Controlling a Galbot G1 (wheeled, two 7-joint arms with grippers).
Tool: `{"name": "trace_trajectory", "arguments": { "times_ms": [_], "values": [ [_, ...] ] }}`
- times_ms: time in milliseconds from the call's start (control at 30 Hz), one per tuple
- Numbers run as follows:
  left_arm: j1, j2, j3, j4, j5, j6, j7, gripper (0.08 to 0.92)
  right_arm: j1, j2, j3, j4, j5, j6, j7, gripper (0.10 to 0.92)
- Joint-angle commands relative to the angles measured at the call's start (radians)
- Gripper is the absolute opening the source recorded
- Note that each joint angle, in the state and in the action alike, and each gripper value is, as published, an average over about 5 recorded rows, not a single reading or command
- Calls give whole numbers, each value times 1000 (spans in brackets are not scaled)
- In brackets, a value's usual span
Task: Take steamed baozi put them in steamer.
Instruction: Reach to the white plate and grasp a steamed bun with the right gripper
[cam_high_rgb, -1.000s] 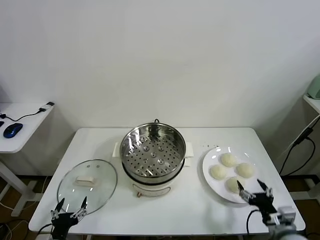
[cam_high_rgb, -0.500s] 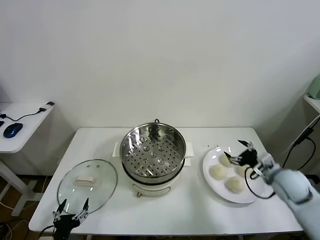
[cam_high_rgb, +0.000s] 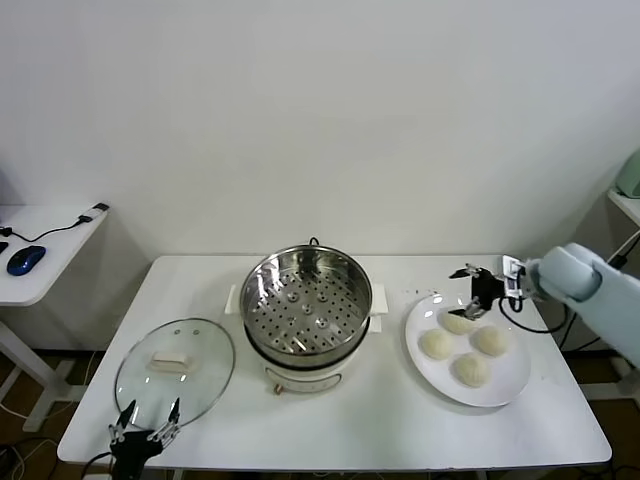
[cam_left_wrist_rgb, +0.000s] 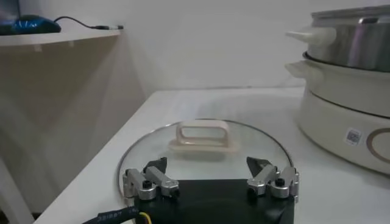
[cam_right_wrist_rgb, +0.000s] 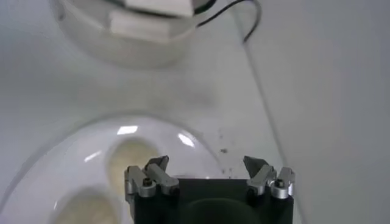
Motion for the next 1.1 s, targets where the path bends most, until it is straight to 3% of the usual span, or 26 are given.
{"name": "trace_trajectory", "arguments": {
  "times_ms": [33, 533, 1100],
  "values": [
    [-5, 0, 2, 26, 6, -11, 1, 823, 230, 108, -294, -227, -34, 81, -183, 823],
    [18, -21, 11, 36, 30, -30, 1, 823, 42, 307, -161, -383, -75, 48, -134, 823],
    [30, -29, 23, 36, 48, -40, 0, 823, -19, 377, -78, -480, -212, 49, -90, 823]
  ]
}}
